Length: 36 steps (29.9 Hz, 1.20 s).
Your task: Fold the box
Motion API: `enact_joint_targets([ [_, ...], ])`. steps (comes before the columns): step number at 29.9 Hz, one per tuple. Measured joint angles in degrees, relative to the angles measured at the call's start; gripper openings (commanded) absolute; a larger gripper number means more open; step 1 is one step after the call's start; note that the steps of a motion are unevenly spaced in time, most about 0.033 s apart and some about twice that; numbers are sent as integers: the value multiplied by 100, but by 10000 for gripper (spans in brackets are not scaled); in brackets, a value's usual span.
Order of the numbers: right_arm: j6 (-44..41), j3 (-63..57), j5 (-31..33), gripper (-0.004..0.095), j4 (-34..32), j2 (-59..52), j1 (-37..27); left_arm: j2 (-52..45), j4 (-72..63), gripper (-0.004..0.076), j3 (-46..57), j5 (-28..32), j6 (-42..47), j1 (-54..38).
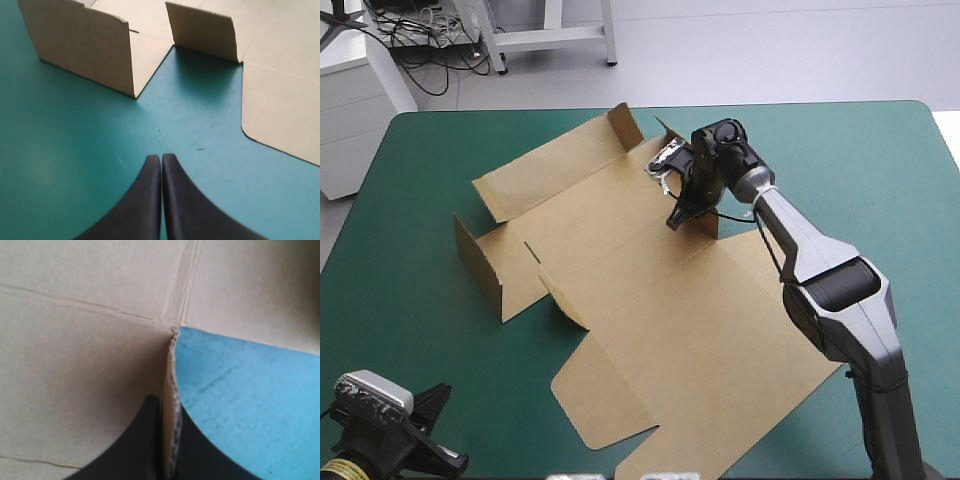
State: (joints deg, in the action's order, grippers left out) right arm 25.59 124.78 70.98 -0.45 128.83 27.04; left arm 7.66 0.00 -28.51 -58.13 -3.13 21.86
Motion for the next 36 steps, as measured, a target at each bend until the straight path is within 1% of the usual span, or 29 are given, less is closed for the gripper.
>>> enact_joint_targets([
  [5, 729, 331, 0, -15, 0, 0, 336, 0, 0, -10, 0, 0, 0, 0],
  [10, 1562, 434, -130, -15, 82, 0, 664, 0, 0, -10, 0, 0, 0, 0],
  [18, 3019, 434, -318, -15, 607, 6, 1046, 0, 0, -10, 0, 0, 0, 0],
  [23, 3617, 434, -484, -15, 886, 11, 1161, 0, 0, -10, 0, 0, 0, 0],
  [27, 3726, 434, -558, -14, 967, 11, 1175, 0, 0, -10, 0, 0, 0, 0],
  [32, 3310, 434, -620, -14, 942, 17, 1175, 0, 0, -10, 0, 0, 0, 0],
  [36, 3144, 434, -698, 1, 890, 17, 1175, 0, 0, -10, 0, 7, 0, 0],
])
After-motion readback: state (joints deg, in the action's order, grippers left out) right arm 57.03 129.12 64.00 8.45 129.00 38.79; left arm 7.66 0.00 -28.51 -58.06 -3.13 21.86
